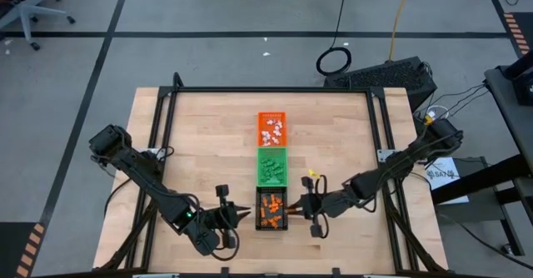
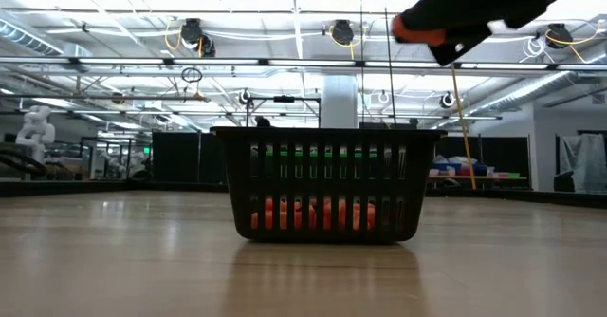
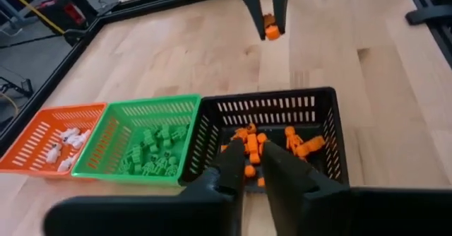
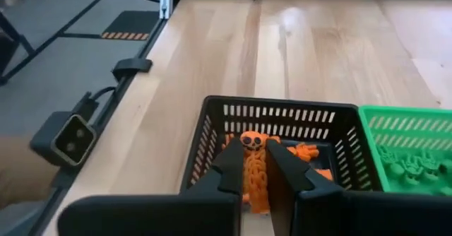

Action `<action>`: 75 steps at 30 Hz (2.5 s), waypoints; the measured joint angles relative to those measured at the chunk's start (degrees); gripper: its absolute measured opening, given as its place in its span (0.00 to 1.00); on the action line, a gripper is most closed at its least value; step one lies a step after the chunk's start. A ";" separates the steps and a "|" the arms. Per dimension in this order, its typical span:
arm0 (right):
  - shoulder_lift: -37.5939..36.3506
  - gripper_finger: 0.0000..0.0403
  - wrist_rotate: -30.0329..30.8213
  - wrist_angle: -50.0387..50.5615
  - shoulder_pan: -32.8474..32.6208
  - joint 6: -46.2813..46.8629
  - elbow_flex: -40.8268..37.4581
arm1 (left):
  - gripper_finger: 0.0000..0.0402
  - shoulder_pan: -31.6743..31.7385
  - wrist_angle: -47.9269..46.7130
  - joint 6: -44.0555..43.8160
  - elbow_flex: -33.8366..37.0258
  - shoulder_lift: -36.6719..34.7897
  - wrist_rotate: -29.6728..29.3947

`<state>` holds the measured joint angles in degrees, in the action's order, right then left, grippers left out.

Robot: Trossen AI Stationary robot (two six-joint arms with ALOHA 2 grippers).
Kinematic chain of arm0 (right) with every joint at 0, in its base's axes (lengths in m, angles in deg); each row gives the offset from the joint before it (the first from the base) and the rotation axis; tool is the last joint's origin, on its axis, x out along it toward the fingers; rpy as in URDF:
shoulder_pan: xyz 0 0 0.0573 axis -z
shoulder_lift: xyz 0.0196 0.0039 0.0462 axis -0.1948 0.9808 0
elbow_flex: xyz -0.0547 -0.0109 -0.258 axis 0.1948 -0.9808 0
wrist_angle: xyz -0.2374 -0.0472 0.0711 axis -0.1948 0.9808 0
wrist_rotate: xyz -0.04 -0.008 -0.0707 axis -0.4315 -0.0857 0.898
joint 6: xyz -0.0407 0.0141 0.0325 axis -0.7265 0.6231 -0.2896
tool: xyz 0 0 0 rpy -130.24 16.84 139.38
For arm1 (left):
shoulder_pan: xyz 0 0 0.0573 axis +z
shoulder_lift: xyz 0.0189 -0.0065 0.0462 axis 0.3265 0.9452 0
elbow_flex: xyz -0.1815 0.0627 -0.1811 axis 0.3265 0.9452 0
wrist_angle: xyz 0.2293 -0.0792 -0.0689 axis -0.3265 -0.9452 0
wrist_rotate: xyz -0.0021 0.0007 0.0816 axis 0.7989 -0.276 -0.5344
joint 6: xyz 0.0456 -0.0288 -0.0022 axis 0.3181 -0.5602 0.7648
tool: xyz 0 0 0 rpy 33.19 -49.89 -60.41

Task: Sort Halloween decoration
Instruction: Put the orange skeleton toy into the black bin, then return to Home Position

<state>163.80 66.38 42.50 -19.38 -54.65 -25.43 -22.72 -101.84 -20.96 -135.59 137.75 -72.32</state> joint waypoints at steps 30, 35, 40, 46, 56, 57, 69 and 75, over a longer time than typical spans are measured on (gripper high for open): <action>16.10 0.08 0.30 -14.93 5.07 0.38 0.00 | 0.01 -0.37 3.46 -0.39 4.31 0.02 0.63; 16.38 0.17 0.31 -14.66 5.20 0.47 0.00 | 0.01 -0.37 3.47 -0.39 4.31 0.02 0.63; 15.70 0.25 -0.75 -14.69 5.20 0.25 0.00 | 0.01 -0.37 3.50 -0.36 4.31 0.02 0.63; 12.06 0.30 -3.07 -12.94 5.16 -1.86 0.00 | 0.01 -0.13 4.96 3.58 4.31 0.02 0.71; -6.86 0.17 -2.79 4.65 1.85 -11.58 0.00 | 0.01 3.40 12.78 17.55 4.28 -2.55 8.54; -8.99 0.15 -2.75 7.08 1.31 -12.63 0.00 | 0.01 4.02 12.69 18.16 4.28 -3.19 9.11; -29.14 0.01 -0.95 11.13 -0.61 -17.89 -13.14 | 0.01 13.83 11.90 29.33 4.28 -9.62 18.66; -36.16 0.00 -1.12 7.05 -0.61 -19.04 -22.63 | 0.01 18.80 11.99 29.62 5.72 -9.66 23.18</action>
<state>127.65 65.26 49.55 -19.99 -73.69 -48.06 -3.92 -89.86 8.66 -129.86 128.09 -49.14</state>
